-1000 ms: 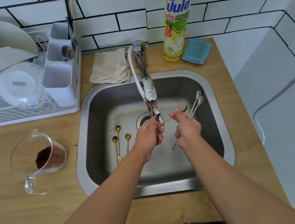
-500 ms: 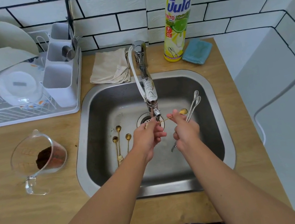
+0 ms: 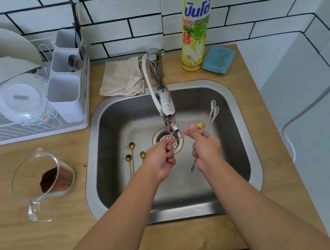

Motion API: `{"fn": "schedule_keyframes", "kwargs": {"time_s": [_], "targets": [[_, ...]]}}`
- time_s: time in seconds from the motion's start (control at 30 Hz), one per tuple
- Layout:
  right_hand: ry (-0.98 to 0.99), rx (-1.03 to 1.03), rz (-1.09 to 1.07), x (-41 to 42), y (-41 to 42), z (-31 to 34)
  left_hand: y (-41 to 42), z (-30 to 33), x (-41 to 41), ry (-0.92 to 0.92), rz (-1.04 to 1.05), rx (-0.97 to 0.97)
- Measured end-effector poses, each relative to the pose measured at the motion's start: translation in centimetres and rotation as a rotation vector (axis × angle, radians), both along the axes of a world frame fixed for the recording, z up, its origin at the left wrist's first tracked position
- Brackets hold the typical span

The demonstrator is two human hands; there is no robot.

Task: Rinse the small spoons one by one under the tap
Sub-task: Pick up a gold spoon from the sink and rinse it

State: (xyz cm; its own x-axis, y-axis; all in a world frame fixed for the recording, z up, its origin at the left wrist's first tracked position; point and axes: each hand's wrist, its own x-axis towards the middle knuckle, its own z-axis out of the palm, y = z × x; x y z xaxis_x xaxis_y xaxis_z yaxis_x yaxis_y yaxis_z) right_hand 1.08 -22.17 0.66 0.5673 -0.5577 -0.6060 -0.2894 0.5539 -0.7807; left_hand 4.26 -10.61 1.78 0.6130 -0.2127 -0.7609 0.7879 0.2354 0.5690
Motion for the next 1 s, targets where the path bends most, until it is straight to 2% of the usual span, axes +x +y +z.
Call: {"fn": "schedule_keyframes", "kwargs": {"time_s": [0.13, 0.3, 0.47, 0.67, 0.73, 0.87, 0.93, 1.0], "targets": [[-0.018, 0.076, 0.012, 0.1, -0.4, -0.1, 0.1, 0.2, -1.0, -0.18, -0.191, 0.13], [-0.072, 0.084, 0.03, 0.2, -0.1, 0.0, 0.8, -0.1, -0.5, -0.18, -0.09, 0.124], [-0.066, 0.125, 0.021, -0.1, 0.3, -0.3, -0.3, -0.1, -0.9, -0.18, -0.079, 0.24], [-0.075, 0.104, -0.025, 0.1, -1.4, -0.2, 0.8, 0.1, -0.8, -0.094, -0.124, -0.298], [-0.091, 0.107, -0.015, 0.3, -1.5, 0.0, 0.9, 0.2, -0.9, -0.134, -0.18, -0.199], [-0.086, 0.092, 0.062, 0.6, -0.5, 0.1, 0.3, 0.3, -0.4, -0.255, -0.249, 0.235], [-0.092, 0.085, 0.06, 0.7, -0.5, 0.2, 0.5, 0.2, -0.2, -0.298, -0.292, 0.258], [-0.102, 0.091, 0.027, 1.0, -0.9, 0.3, 1.0, 0.2, -0.6, -0.304, -0.37, 0.111]]}}
